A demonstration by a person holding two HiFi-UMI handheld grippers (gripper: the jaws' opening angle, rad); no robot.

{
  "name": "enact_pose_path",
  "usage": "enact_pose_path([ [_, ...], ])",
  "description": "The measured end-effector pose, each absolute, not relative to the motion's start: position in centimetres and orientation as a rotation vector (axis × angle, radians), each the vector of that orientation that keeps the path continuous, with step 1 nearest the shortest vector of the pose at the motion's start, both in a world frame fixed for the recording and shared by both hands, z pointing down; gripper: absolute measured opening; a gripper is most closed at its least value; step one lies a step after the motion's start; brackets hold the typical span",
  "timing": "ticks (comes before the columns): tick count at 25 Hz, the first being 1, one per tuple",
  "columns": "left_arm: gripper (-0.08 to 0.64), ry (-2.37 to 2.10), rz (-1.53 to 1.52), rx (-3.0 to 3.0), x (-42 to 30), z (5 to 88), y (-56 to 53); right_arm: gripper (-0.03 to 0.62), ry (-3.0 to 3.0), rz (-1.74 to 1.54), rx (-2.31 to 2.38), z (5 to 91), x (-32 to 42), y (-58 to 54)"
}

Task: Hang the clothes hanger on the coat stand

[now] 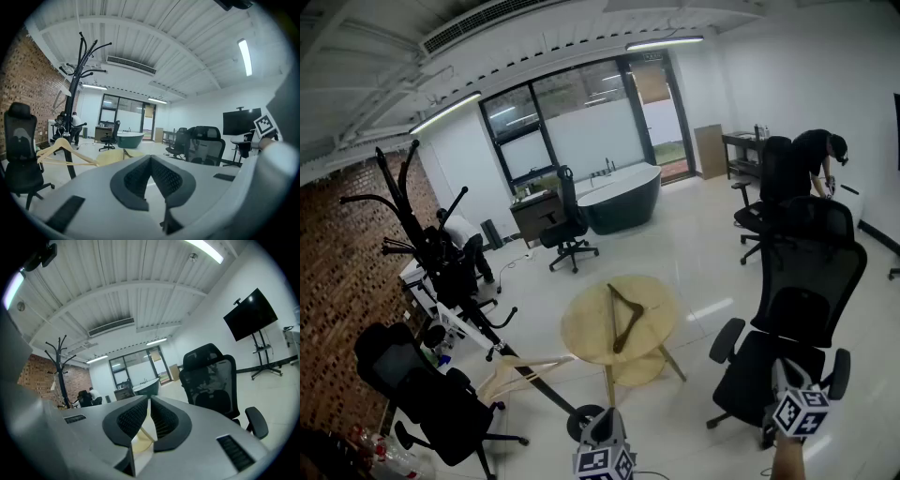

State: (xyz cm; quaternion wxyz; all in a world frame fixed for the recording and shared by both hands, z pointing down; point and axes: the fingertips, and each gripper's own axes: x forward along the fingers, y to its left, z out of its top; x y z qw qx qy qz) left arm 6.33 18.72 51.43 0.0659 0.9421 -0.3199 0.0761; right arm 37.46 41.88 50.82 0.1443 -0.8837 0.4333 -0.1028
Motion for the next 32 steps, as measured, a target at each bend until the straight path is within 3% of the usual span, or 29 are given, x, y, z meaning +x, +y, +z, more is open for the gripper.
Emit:
enact_pose_path([
  [10, 0.015, -1.023, 0.271, 2.842, 6.5, 51.5, 19.3, 0.049, 1.440, -0.298, -2.525, 50.9, 35.3, 38.1],
  [19, 0.015, -1.096, 0.320, 2.843, 6.0, 52.2, 16.8, 0.124, 1.552, -0.354, -2.483, 52.7, 33.7, 32.8],
  [32, 0.015, -1.020, 0.306, 2.903, 7.8, 54.8, -2.3, 0.124, 1.584, -0.412, -2.544, 54.4, 32.1, 12.3],
])
